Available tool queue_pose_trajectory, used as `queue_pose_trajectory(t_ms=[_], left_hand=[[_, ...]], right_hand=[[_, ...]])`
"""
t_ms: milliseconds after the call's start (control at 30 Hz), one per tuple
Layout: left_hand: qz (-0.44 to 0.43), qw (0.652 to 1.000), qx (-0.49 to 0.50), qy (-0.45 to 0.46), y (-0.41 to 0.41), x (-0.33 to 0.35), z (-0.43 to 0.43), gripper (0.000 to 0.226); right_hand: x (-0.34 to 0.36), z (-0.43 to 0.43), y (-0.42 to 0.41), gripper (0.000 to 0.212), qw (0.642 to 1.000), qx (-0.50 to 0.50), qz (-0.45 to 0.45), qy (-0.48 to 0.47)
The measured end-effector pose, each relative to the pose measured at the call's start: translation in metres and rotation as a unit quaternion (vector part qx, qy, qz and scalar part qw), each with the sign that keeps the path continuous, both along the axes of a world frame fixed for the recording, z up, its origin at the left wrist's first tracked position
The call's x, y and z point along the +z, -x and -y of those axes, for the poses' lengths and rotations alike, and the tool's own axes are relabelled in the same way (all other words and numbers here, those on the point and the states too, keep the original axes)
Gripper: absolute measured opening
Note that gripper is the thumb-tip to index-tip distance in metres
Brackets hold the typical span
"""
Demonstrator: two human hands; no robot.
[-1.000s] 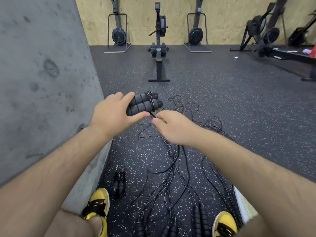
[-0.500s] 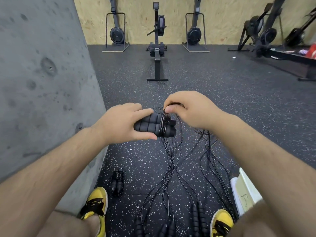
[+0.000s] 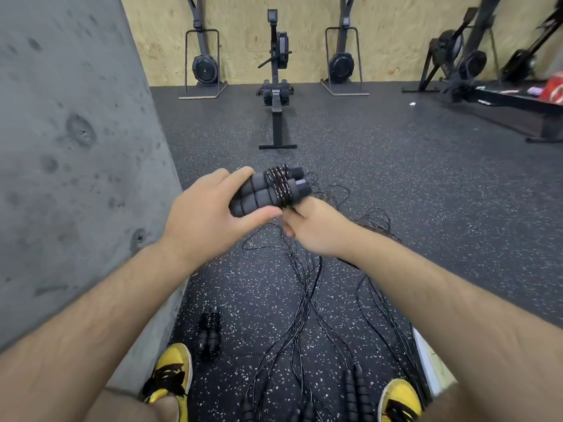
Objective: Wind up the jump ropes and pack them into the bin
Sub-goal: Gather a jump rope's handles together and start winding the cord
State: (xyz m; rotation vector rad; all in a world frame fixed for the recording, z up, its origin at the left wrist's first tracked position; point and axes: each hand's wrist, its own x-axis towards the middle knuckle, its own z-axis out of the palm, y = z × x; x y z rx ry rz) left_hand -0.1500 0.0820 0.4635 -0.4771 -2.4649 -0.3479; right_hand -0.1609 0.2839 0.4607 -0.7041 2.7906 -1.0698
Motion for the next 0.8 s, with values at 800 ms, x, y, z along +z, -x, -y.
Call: queue_pose_trajectory(t_ms=[800], left_hand=[[0.058,0.984,0.063,0.159,0.024,-0.025,0.009,0.105]], right_hand=[[0.055,-0.014,-0.035,0.025,0.974,0.042,-0.025,-0.223]])
